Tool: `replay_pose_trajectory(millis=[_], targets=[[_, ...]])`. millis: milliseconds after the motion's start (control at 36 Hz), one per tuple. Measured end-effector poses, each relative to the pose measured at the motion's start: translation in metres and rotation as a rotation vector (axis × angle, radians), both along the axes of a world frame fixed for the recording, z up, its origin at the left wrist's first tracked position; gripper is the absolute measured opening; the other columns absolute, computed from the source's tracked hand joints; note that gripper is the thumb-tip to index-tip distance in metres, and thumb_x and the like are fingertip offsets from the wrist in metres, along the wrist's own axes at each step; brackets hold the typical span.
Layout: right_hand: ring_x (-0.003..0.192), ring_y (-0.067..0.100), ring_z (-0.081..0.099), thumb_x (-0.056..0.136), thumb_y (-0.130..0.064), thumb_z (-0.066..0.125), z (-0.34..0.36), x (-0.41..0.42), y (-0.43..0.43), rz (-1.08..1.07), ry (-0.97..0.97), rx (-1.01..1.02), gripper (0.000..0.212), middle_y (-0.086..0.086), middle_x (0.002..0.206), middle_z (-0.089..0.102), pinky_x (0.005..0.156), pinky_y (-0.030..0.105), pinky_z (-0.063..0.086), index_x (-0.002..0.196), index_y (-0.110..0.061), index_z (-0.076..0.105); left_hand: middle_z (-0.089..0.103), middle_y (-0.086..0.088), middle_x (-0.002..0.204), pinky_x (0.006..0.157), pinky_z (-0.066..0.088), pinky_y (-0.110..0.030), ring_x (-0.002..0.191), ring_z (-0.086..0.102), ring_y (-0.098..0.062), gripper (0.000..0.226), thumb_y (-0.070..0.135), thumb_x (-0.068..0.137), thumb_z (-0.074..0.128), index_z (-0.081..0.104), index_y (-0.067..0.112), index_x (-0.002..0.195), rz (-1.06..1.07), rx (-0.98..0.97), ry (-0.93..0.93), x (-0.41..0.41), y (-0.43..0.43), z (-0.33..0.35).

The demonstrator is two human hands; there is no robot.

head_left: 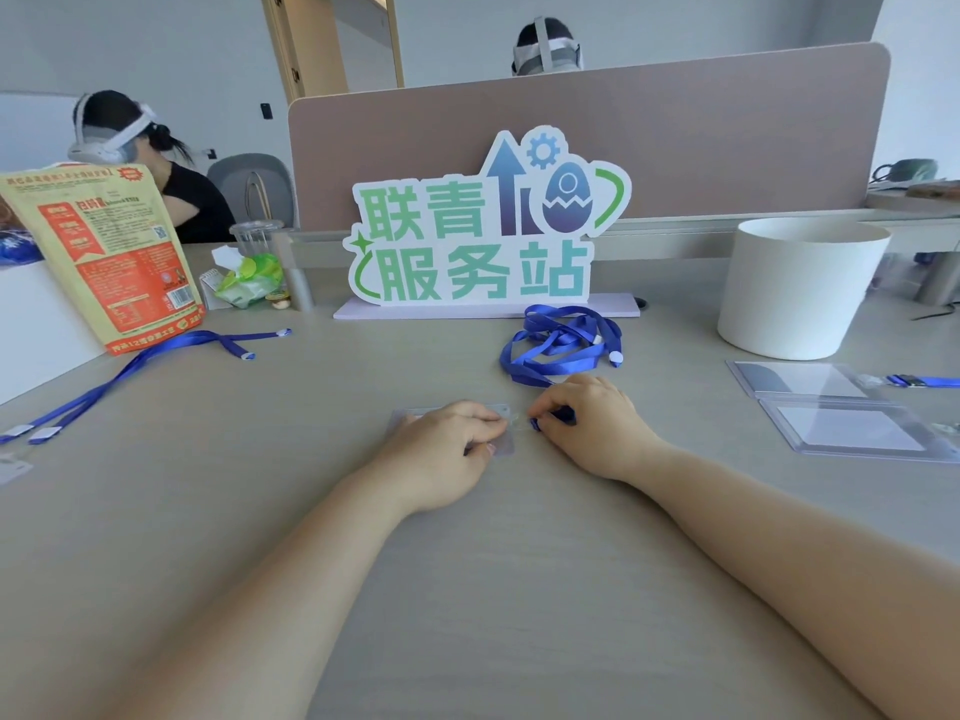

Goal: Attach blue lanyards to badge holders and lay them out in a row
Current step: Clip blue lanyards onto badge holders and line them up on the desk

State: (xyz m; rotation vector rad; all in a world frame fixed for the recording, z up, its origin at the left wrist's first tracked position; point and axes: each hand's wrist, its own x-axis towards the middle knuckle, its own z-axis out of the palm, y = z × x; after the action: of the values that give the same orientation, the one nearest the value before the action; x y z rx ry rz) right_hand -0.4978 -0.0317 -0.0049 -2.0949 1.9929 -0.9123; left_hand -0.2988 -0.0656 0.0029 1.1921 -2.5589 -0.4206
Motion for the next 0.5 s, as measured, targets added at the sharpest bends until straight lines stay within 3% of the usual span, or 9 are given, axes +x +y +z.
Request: replay_pose_trajectory(millis=[250, 500], targets=[[0.092, 0.018, 0.052, 0.085, -0.02, 0.057, 0.0, -0.001, -0.001, 0.0, -0.009, 0.016, 0.018, -0.003, 0.09, 0.064, 0.082, 0.032, 0.043, 0.088, -0.032, 0.071, 0.036, 0.025, 0.142, 0.109, 0.027, -0.041, 0.131, 0.034, -0.001, 0.043, 0.025, 0.096, 0.036, 0.046, 0.04, 0.135, 0.006, -0.09, -0.101, -0.003, 0.012, 0.003], [0.094, 0.018, 0.052, 0.088, -0.021, 0.058, 0.002, 0.0, 0.003, -0.005, 0.007, 0.008, 0.015, -0.005, 0.088, 0.055, 0.082, 0.031, 0.042, 0.093, -0.028, 0.07, 0.04, 0.028, 0.135, 0.108, 0.028, -0.038, 0.125, 0.038, 0.001, 0.04, 0.024, 0.096, 0.035, 0.052, 0.041, 0.127, 0.007, -0.099, -0.107, -0.005, 0.014, 0.006]])
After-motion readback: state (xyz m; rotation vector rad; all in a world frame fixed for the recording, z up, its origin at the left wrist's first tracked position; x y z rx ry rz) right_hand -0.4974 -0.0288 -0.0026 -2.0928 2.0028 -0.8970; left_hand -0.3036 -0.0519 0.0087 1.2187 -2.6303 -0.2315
